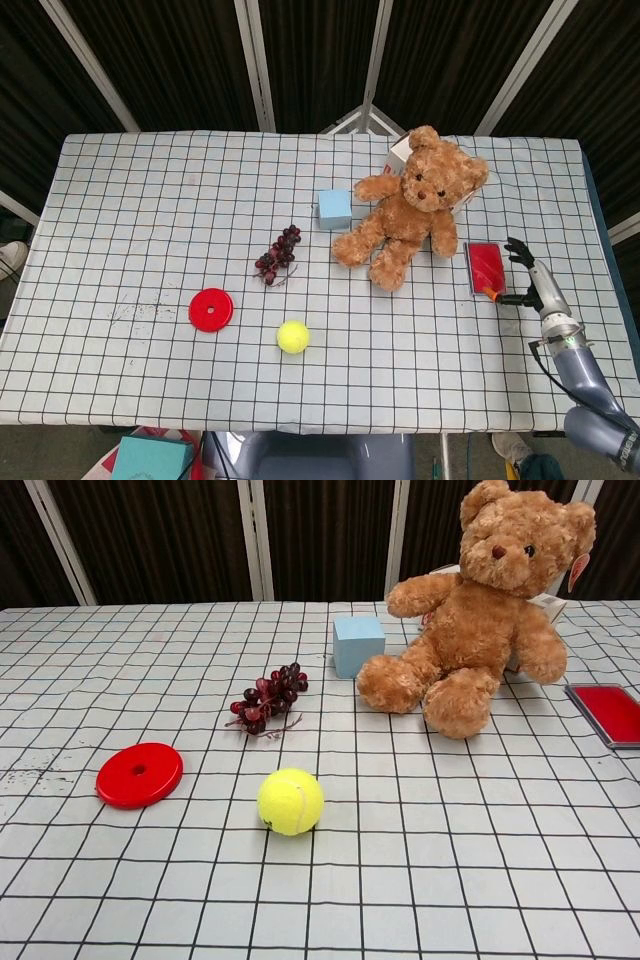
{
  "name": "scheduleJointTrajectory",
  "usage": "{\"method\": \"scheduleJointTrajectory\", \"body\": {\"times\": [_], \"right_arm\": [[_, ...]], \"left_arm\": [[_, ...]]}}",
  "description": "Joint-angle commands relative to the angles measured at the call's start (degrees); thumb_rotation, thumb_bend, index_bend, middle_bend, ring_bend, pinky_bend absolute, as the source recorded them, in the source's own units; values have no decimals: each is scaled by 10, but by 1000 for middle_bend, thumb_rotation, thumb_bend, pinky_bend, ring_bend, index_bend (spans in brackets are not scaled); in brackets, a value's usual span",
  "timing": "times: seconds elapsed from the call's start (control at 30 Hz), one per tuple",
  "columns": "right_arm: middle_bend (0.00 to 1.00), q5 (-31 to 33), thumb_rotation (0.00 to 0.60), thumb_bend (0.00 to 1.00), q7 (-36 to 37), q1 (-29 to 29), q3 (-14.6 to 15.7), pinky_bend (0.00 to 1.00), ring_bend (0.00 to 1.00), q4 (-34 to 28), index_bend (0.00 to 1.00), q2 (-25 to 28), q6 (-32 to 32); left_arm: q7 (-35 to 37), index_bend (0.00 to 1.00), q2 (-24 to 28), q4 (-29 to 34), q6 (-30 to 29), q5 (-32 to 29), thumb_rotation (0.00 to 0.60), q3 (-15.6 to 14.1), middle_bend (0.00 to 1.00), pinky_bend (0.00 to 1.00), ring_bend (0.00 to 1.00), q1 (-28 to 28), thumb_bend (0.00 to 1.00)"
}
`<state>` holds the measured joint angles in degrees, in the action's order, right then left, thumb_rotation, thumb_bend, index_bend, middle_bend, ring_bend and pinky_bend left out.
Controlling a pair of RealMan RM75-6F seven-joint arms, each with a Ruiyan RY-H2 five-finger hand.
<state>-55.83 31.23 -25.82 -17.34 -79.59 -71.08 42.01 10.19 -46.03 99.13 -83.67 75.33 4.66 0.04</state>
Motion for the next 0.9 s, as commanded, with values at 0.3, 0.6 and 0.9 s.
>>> {"method": "scheduleJointTrajectory", "body": {"times": [0.3,0.6,0.9], "right_arm": [[298,115,600,238,-88,-64,-19,0,224,48,211,-58,-20],[316,227,600,237,-204,-120,-10,0,227,61,224,-88,-12],[358,354,600,238,-305,-181,-18,0,251,75,286,-129,23]], "left_arm": [[-6,140,-2,-1,10,-11,600,4,0,139,6,-5,183],[-6,140,-2,-3,16,-15,600,5,0,139,6,-7,184],[3,141,-2,-11,30,-24,600,8,0,139,6,-12,183]]}}
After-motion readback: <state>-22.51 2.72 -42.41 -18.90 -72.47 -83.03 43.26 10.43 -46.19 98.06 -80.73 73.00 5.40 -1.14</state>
